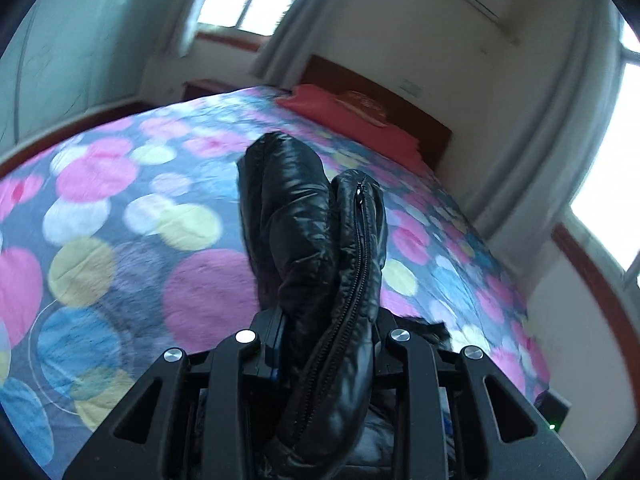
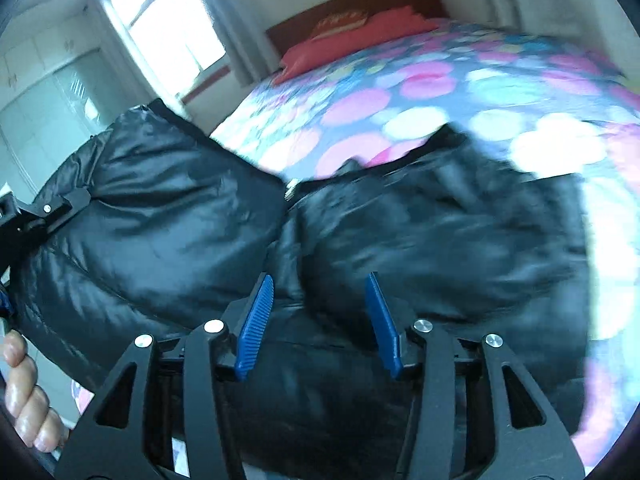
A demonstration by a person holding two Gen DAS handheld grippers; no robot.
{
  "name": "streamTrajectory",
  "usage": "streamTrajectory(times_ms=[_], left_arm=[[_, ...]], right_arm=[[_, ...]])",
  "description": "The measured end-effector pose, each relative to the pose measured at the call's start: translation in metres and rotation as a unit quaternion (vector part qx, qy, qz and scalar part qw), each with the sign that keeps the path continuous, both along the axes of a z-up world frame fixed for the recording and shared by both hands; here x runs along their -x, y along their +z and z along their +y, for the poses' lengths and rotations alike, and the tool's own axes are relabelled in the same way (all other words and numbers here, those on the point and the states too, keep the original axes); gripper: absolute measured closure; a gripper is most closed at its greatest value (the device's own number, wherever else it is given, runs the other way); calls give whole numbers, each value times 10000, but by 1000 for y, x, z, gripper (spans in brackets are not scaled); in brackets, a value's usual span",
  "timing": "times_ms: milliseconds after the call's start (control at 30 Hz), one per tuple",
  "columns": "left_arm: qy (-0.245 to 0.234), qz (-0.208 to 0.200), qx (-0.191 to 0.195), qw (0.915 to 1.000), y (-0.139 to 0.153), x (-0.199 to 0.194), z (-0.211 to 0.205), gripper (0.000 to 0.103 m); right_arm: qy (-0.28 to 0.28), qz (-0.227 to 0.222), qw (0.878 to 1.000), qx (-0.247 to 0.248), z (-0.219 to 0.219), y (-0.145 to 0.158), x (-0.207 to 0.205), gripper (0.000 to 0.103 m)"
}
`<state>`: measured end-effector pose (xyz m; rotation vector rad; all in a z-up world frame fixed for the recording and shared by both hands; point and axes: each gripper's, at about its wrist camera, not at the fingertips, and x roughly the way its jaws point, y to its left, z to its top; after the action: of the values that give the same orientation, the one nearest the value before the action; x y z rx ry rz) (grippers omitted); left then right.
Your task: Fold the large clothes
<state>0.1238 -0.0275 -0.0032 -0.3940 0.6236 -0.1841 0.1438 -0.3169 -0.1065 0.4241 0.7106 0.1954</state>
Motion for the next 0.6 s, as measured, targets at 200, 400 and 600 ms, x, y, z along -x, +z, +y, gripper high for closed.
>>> streamTrajectory(times_ms=[200,400,600], left_arm=[[-575,1,-470,9972,-5,4,-80,72],[-1040,253,-969,9895,-44,2,-152,71],[-1270,365,-1028,9859,-80,5,-183,71]], right_arm=[[-600,28,9980,-193,-74,7,31,53],[-1140,194,9926,-359,-129,-4,54,52],[-1365,378,9890,-427,-160,-22,68,52]])
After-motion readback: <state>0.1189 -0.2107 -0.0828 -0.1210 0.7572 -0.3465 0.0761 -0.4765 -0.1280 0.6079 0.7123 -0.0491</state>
